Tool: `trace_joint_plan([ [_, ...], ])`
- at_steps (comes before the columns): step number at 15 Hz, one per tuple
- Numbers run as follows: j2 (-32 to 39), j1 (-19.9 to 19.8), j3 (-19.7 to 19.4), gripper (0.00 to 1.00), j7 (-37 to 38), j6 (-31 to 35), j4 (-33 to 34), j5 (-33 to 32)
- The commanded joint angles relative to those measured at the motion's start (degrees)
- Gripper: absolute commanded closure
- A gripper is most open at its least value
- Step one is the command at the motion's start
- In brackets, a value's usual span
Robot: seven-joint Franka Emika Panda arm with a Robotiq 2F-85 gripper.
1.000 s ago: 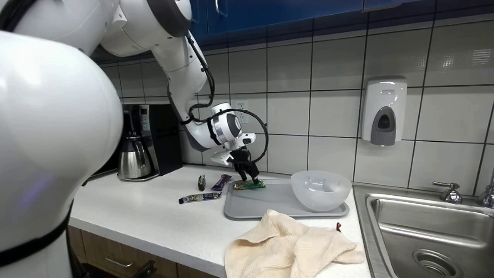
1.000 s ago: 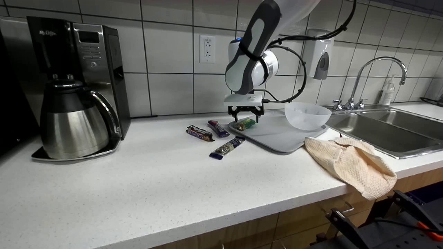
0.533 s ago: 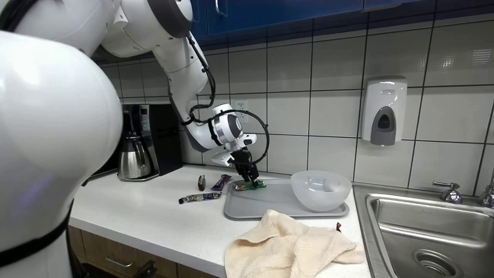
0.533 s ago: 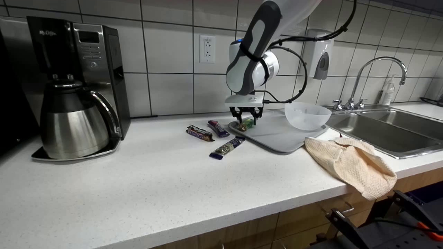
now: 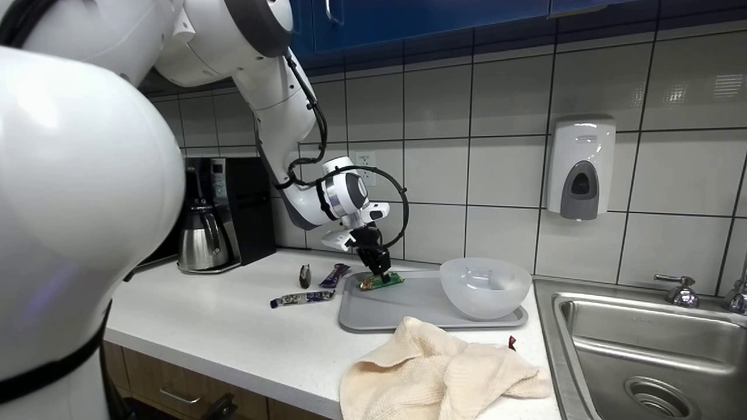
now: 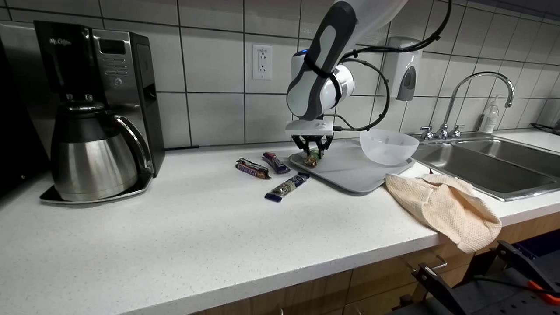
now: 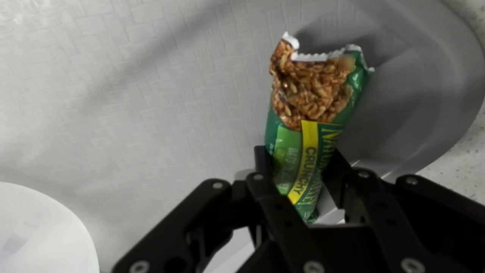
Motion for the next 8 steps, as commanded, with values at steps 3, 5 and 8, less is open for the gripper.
trace_joint_plan([
  [3,-1.12,-1.03,1.15,0.86,1.17,-1.45,0.54,-0.72],
  [5,-1.45,-0.88,1.01,0.86,1.31,-1.37,0.36,-0.82],
  [8,-2.02,-0.75,0.91,0.86,1.45,-1.21,0.16,-0.91],
])
